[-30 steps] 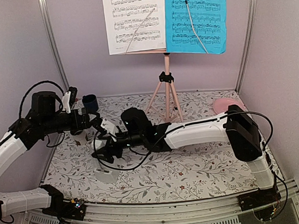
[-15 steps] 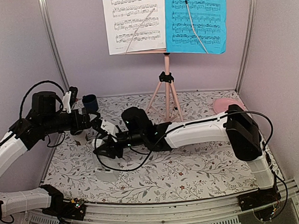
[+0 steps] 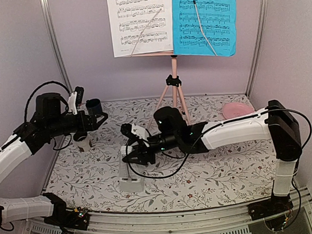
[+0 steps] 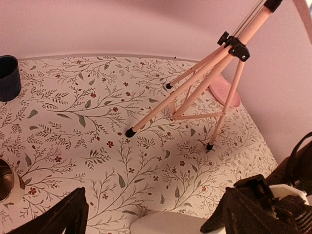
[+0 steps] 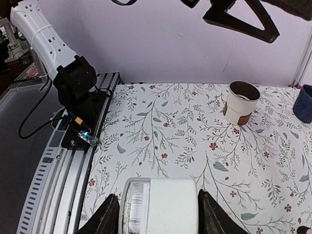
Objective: Set up the instrument practice props
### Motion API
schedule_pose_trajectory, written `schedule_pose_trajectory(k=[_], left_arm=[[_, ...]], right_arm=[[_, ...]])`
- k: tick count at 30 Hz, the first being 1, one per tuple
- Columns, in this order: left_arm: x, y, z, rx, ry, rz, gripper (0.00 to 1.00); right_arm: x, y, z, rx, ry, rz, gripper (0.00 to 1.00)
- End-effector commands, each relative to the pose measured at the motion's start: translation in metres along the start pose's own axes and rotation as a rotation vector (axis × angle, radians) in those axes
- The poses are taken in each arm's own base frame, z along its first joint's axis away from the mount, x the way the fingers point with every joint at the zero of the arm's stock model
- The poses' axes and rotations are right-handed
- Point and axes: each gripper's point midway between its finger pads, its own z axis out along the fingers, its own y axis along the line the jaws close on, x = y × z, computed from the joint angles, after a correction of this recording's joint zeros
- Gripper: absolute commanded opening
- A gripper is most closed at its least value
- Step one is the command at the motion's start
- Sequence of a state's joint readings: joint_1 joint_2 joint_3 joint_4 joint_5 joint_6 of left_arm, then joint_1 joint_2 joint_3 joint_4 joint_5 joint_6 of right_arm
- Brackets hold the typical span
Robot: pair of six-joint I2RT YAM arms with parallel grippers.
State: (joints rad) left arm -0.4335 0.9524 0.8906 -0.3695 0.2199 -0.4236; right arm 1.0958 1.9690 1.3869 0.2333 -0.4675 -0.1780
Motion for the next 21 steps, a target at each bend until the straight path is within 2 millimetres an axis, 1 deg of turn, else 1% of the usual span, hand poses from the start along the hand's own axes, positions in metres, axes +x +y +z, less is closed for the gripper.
schedule_pose_trajectory(k=[1, 4, 5, 6, 8, 10, 12, 15, 17, 21], left_arm=[[-0.009, -0.015, 0.008, 0.081, -0.028, 0.012, 0.95], [-0.004, -0.023, 0.017, 0.139, -0.015, 0.01, 0.93], [-0.002, -0.026, 0.02, 0.154, -0.009, 0.01, 0.92], [0.001, -0.028, 0.024, 0.164, -0.001, 0.009, 0.91], [0.011, -0.037, 0.031, 0.192, 0.017, 0.02, 0.89], [0.022, -0.046, 0.04, 0.207, 0.041, 0.05, 0.88], [0.037, -0.056, 0.047, 0.229, 0.067, 0.093, 0.87], [0.052, -0.065, 0.056, 0.278, 0.077, 0.115, 0.85], [0.062, -0.069, 0.06, 0.318, 0.077, 0.12, 0.83], [0.082, -0.071, 0.064, 0.36, 0.068, 0.149, 0.81]], right_arm=[[-0.038, -0.003, -0.054, -0.021, -0.102, -0.073, 0.35], [-0.036, -0.003, -0.084, -0.071, -0.112, -0.093, 0.34], [-0.029, -0.001, -0.094, -0.102, -0.105, -0.101, 0.34], [-0.027, -0.001, -0.106, -0.13, -0.108, -0.107, 0.33], [-0.028, 0.0, -0.129, -0.141, -0.123, -0.138, 0.31], [-0.028, 0.001, -0.145, -0.125, -0.12, -0.176, 0.29], [-0.028, 0.0, -0.155, -0.099, -0.104, -0.233, 0.26], [-0.023, -0.003, -0.162, -0.074, -0.062, -0.289, 0.23], [-0.021, -0.004, -0.165, -0.077, -0.052, -0.302, 0.22], [-0.011, 0.004, -0.163, -0.129, -0.055, -0.319, 0.21]])
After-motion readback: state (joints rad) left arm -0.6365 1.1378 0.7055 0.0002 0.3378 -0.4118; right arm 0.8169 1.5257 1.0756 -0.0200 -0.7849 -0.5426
